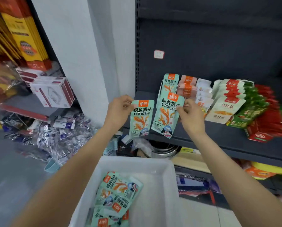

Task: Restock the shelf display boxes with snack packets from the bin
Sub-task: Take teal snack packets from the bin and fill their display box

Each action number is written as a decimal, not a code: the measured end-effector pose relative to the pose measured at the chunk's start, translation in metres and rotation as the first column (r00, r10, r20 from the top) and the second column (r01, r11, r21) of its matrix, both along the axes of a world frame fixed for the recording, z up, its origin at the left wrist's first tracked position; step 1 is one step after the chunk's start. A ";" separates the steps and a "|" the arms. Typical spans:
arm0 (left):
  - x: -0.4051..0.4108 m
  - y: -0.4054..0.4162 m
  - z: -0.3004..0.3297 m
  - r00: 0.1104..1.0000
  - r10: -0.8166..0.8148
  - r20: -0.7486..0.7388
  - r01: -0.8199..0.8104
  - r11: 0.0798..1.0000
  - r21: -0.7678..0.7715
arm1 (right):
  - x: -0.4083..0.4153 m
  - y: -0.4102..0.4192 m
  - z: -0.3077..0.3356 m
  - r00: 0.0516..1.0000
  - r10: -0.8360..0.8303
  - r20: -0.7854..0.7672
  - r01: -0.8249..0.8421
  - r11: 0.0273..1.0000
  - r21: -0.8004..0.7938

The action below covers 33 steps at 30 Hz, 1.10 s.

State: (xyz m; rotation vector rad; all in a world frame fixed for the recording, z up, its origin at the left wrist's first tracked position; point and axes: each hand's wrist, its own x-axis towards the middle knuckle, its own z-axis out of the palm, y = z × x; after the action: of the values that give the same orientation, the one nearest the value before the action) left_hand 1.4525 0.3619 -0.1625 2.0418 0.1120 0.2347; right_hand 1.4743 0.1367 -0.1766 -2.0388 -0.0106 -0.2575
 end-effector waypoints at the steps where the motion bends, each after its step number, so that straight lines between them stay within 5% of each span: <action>1: 0.013 -0.007 0.005 1.000 0.006 0.011 -0.006 1.000 -0.007 | 0.014 -0.008 0.005 1.000 -0.006 0.006 0.006 0.999 0.038; 13: 0.180 -0.080 0.041 0.975 0.196 0.104 -0.202 0.978 0.054 | 0.194 -0.066 0.038 0.997 -0.060 0.038 0.054 0.987 0.150; 24: 0.241 -0.080 0.014 0.921 0.376 0.102 -0.389 0.906 0.165 | 0.279 -0.047 0.008 0.997 -0.060 0.054 0.057 0.997 0.055; 33: 0.261 -0.085 0.004 0.981 0.178 0.079 -0.175 0.984 -0.038 | 0.301 -0.053 -0.013 0.997 0.083 0.004 -0.079 0.960 -0.269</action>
State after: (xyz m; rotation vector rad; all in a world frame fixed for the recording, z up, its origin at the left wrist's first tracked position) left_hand 1.7131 0.2765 -0.1586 1.9896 0.2454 0.4246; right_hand 1.7755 0.0835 -0.1900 -2.3009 -0.1457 -0.2304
